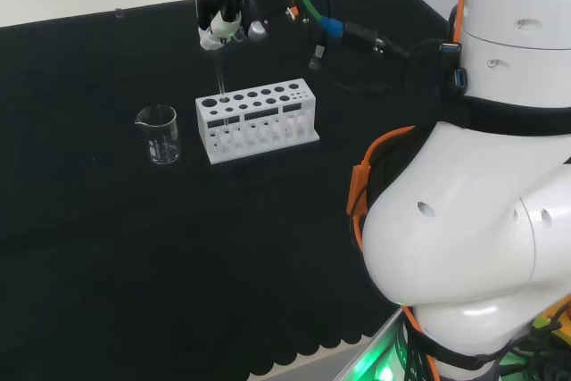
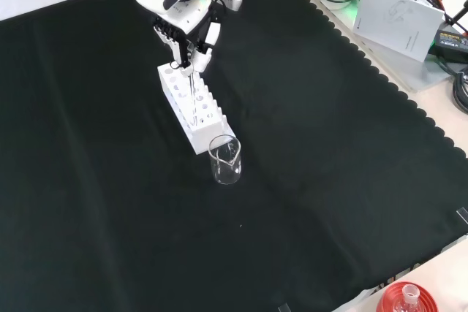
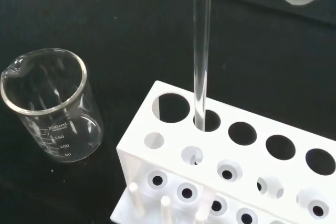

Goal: Put the glass rod back on the white test tube rack.

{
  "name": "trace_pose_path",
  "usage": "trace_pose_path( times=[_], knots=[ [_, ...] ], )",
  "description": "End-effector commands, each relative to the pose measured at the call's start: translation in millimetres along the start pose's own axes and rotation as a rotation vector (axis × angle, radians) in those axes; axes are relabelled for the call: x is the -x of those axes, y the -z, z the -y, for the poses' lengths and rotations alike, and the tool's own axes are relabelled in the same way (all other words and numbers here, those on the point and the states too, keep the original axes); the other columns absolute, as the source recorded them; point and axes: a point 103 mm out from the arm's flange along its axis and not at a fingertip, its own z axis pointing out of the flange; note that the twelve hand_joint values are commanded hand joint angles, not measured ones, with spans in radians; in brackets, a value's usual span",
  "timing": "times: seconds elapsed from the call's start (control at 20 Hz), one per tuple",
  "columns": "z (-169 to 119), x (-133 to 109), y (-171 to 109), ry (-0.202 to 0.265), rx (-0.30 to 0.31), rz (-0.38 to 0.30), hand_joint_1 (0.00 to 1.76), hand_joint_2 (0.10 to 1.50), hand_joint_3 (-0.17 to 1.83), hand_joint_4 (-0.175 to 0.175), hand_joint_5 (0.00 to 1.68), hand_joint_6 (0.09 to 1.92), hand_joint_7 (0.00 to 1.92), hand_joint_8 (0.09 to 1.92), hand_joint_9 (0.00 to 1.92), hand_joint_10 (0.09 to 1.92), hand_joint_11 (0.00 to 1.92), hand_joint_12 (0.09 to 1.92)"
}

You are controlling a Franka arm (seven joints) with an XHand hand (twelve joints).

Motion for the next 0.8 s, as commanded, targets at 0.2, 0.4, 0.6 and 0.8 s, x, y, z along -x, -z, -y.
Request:
trace_pose_path(
  times=[0.2, 0.4, 0.6, 0.8],
  knots=[
    [-8.3, -3.3, -9.4, 0.013, -0.01, 0.0, 1.33, 1.03, -0.17, -0.175, 1.34, 0.25, 1.64, 0.09, 1.65, 0.37, 1.62, 0.41],
    [-11.6, -4.2, -13.6, 0.014, -0.017, 0.001, 1.33, 1.03, -0.17, -0.175, 1.34, 0.25, 1.64, 0.09, 1.65, 0.37, 1.62, 0.41],
    [-11.9, -2.3, -18.9, 0.009, -0.029, 0.002, 1.33, 1.03, -0.17, -0.175, 1.34, 0.25, 1.64, 0.09, 1.65, 0.37, 1.62, 0.41],
    [-10.5, 2.1, -19.6, 0.002, -0.031, -0.002, 1.33, 1.03, -0.17, -0.175, 1.34, 0.25, 1.64, 0.09, 1.65, 0.37, 1.62, 0.41]
  ],
)
